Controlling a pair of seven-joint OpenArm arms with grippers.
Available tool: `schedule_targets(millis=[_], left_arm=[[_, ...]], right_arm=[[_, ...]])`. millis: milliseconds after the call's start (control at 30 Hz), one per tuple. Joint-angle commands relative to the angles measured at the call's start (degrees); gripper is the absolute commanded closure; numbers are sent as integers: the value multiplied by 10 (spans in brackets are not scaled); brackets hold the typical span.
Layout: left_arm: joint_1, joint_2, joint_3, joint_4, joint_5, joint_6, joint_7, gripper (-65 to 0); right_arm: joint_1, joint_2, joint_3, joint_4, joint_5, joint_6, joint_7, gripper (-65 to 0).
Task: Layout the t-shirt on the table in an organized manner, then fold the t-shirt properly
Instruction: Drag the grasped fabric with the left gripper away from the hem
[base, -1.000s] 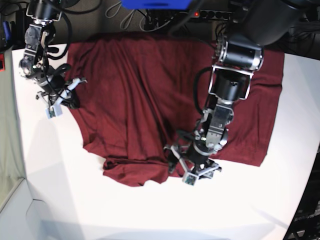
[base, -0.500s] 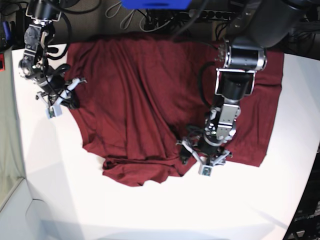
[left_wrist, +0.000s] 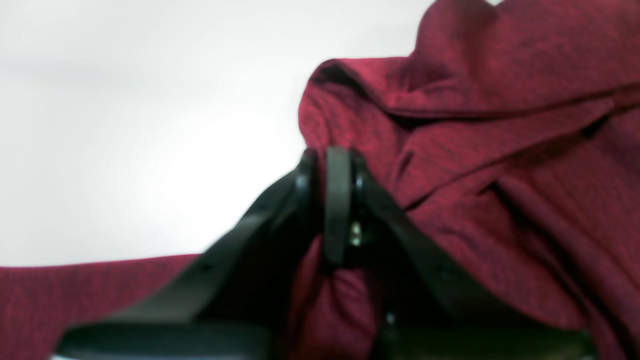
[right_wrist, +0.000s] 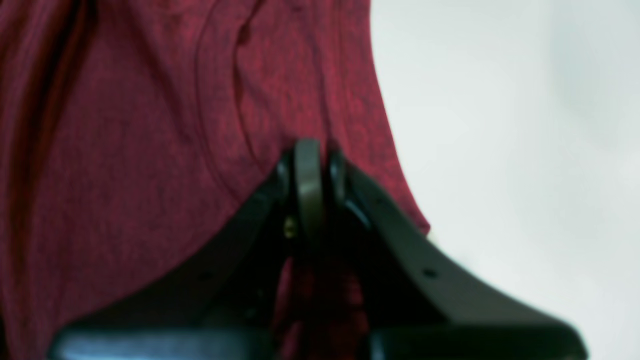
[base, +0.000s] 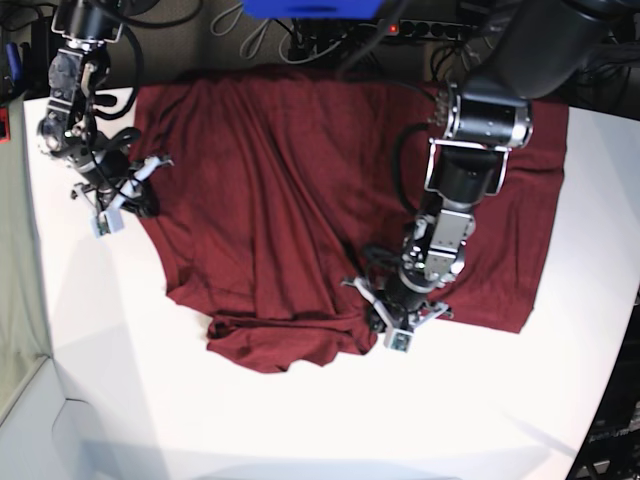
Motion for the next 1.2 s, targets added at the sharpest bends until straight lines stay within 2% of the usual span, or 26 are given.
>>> schedule_targets(millis=[0,367,500,567,800,1000,1167], left_arm=[[-12,-8,-2,7,9,13,32,-3],[-52,-18,-2,158,15,13,37,-2],[-87,-19,-1,154,15,13,37,-2],[-98,-30,-1,149,15,13,37,-2],[-99,-46,0,113,15,13,37,-2],[-98,-44,4,80,15,13,34,-3],[-98,-41,4,72,15,13,34,-4]], right_arm=[[5,7,3,11,7,2,13,-15],[2,7,3,11,7,2,13,-15],[2,6,3,11,7,2,13,-15],[2,6,3,11,7,2,13,-15],[3,4,3,11,7,2,13,-15],[2,3,0,17,8,2,13,-15],[-9,-29,-1,89,8,2,12,-15]])
